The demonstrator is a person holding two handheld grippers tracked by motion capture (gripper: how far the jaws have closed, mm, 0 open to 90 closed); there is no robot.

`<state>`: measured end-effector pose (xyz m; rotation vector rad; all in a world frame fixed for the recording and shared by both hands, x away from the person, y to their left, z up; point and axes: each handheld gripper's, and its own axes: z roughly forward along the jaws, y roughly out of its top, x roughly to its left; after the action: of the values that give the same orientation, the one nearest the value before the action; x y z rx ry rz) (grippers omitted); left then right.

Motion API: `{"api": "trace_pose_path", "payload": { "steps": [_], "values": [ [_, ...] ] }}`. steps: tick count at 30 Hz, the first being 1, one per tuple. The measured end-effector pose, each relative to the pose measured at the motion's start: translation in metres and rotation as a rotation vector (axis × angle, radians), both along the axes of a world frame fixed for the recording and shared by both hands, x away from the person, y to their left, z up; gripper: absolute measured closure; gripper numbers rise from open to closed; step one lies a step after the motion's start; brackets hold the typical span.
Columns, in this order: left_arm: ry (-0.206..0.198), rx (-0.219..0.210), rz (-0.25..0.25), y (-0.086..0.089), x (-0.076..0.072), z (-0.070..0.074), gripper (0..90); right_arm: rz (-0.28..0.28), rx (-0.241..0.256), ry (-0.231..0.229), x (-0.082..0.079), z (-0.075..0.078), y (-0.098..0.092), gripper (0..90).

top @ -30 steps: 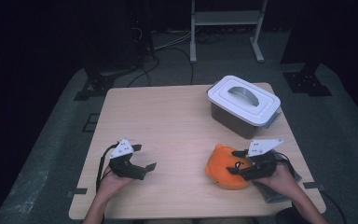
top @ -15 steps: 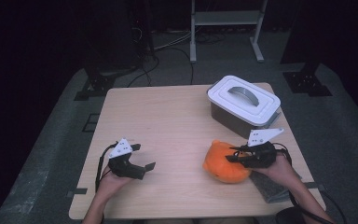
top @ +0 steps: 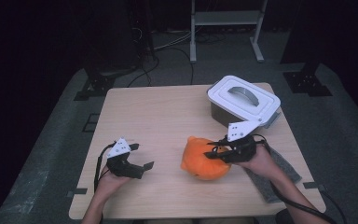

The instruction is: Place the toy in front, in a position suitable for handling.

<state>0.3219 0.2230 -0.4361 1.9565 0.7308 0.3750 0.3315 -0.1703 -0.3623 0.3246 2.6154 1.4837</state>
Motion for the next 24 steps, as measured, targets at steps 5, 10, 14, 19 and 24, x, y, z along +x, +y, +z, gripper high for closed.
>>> {"api": "trace_pose_path", "payload": {
  "steps": [5,10,14,19,24],
  "values": [
    [0.002,-0.005,0.005,0.001,0.000,0.000,2.3,0.043,-0.011,-0.003,0.004,-0.003,0.018,66.2],
    [0.000,-0.005,0.002,0.001,0.000,0.000,2.3,0.076,-0.024,0.010,0.007,-0.011,0.031,66.1],
    [0.001,-0.006,0.001,0.002,0.000,0.000,2.3,0.087,-0.042,0.027,0.010,-0.019,0.037,65.8],
    [0.001,-0.008,0.001,0.002,0.000,0.000,2.3,0.112,-0.047,0.047,0.012,-0.028,0.040,65.0],
    [0.003,-0.009,-0.001,0.002,0.000,0.000,2.3,0.149,-0.055,0.070,0.014,-0.039,0.039,64.7]
  ]
}}
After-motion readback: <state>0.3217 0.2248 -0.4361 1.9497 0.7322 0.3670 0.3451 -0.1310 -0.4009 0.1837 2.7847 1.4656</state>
